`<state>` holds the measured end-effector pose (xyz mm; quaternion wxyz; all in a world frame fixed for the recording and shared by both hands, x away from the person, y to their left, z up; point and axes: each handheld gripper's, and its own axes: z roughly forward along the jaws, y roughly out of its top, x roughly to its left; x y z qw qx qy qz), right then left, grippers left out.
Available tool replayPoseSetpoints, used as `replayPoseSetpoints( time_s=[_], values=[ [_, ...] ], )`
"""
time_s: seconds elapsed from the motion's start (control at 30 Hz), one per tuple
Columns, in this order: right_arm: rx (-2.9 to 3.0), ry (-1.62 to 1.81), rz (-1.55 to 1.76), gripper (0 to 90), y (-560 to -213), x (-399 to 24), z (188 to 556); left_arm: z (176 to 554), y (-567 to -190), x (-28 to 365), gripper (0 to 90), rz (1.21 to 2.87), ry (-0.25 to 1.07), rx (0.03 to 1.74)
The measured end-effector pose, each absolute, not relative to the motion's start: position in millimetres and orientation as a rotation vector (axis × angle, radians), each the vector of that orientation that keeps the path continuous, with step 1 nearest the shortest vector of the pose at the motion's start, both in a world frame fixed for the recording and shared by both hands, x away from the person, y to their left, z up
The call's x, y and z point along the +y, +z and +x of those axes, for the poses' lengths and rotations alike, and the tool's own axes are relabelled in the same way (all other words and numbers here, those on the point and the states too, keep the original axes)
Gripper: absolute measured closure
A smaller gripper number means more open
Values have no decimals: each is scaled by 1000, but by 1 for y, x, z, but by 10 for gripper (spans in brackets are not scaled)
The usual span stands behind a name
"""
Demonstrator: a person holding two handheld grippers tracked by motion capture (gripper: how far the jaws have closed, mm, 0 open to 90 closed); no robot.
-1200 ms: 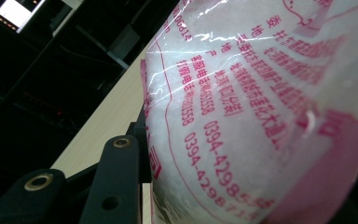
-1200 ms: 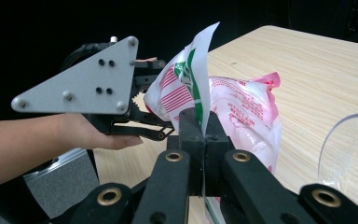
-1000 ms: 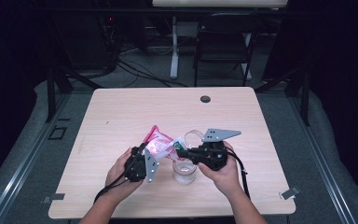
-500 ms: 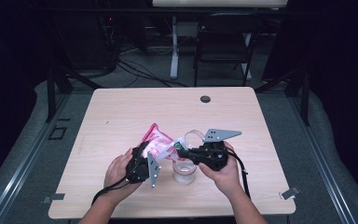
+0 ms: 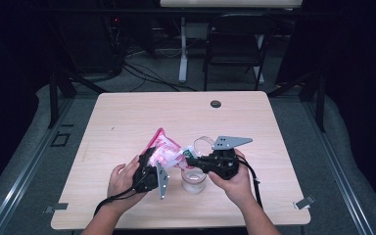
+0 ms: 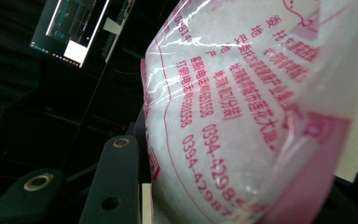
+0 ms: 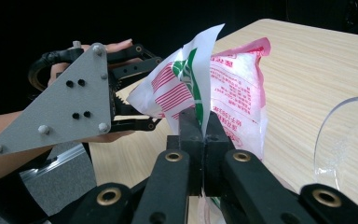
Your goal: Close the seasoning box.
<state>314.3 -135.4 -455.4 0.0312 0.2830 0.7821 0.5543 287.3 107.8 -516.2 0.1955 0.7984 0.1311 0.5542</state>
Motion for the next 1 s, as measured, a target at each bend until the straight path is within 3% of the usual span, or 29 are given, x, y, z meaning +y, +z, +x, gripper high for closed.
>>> replayPoseSetpoints(
  time_s=[0.6, 1.0],
  values=[
    [2419, 1672, 870, 900, -458, -136, 315, 282, -512, 103, 623, 2278, 1739, 243],
    [2424, 1673, 866, 900, -459, -136, 314, 282, -505, 106, 624, 2322, 1752, 171]
  ],
)
